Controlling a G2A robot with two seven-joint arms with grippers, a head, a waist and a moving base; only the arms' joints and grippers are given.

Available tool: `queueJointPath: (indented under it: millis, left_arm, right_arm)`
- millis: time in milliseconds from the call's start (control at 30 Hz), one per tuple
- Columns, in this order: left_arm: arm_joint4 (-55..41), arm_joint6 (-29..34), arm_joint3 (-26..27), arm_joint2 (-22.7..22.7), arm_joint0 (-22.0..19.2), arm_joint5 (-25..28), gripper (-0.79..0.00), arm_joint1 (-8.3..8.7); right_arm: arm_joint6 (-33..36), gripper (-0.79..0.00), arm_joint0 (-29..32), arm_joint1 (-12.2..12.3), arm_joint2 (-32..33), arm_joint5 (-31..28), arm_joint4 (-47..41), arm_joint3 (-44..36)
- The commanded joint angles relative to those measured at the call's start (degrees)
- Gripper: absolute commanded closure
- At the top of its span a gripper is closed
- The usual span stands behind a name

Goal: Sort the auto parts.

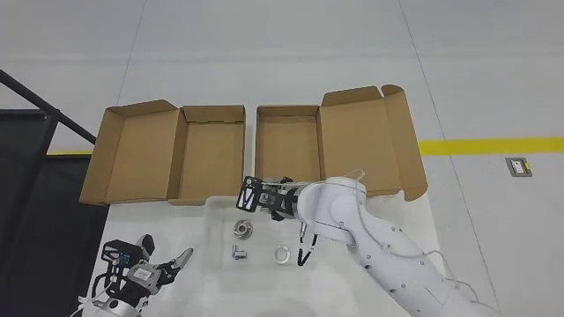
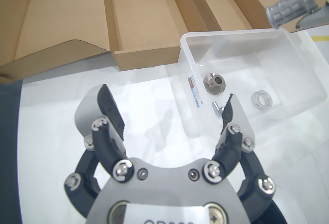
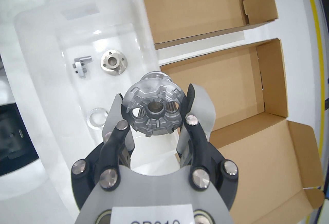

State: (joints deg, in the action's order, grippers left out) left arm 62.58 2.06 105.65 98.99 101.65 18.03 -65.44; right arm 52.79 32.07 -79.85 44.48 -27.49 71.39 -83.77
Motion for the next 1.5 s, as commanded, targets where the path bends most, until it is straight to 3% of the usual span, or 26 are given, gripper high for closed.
queueJointPath:
  millis: [0, 100, 167, 367, 533, 800, 1067, 1100, 1133, 1200, 1467]
  left_arm:
    - [0.0, 0.0, 0.0, 0.0, 0.0, 0.0, -0.785, 0.0]
    - [0.0, 0.0, 0.0, 0.0, 0.0, 0.0, -0.785, 0.0]
    - [0.0, 0.0, 0.0, 0.0, 0.0, 0.0, -0.785, 0.0]
    - [0.0, 0.0, 0.0, 0.0, 0.0, 0.0, -0.785, 0.0]
    - [0.0, 0.0, 0.0, 0.0, 0.0, 0.0, -0.785, 0.0]
    - [0.0, 0.0, 0.0, 0.0, 0.0, 0.0, -0.785, 0.0]
    - [0.0, 0.0, 0.0, 0.0, 0.0, 0.0, -0.785, 0.0]
    - [0.0, 0.0, 0.0, 0.0, 0.0, 0.0, -0.785, 0.0]
    - [0.0, 0.0, 0.0, 0.0, 0.0, 0.0, -0.785, 0.0]
    - [0.0, 0.0, 0.0, 0.0, 0.0, 0.0, -0.785, 0.0]
    - [0.0, 0.0, 0.0, 0.0, 0.0, 0.0, -0.785, 0.0]
  right_arm:
    - [-0.71, 0.0, -3.23, -1.14, 0.06, 6.67, -1.57, 5.57]
    - [-0.38, 0.0, -8.17, -3.39, -2.06, 16.56, -1.06, 13.85]
    - [-1.61, 0.0, -11.51, -5.17, -3.66, 19.52, -2.99, 19.93]
    - [-7.3, 0.0, -20.12, -10.19, -6.59, 19.18, -10.57, 39.35]
    - [-7.18, 0.0, -24.19, -14.27, -9.69, 16.44, -13.13, 52.1]
    - [-10.42, 0.0, -26.27, -19.46, -12.52, 16.71, -13.4, 64.4]
    - [-13.28, 0.0, -26.84, -22.01, -12.51, 16.92, -14.35, 70.6]
    - [-13.28, -0.225, -26.84, -22.01, -12.51, 16.92, -14.35, 70.6]
    - [-13.28, -0.342, -26.84, -22.01, -12.51, 16.92, -14.35, 70.6]
    - [-13.28, -0.785, -26.84, -22.01, -12.51, 16.92, -14.35, 70.6]
    - [-14.23, -0.785, -26.95, -22.17, -12.08, 16.27, -15.05, 72.16]
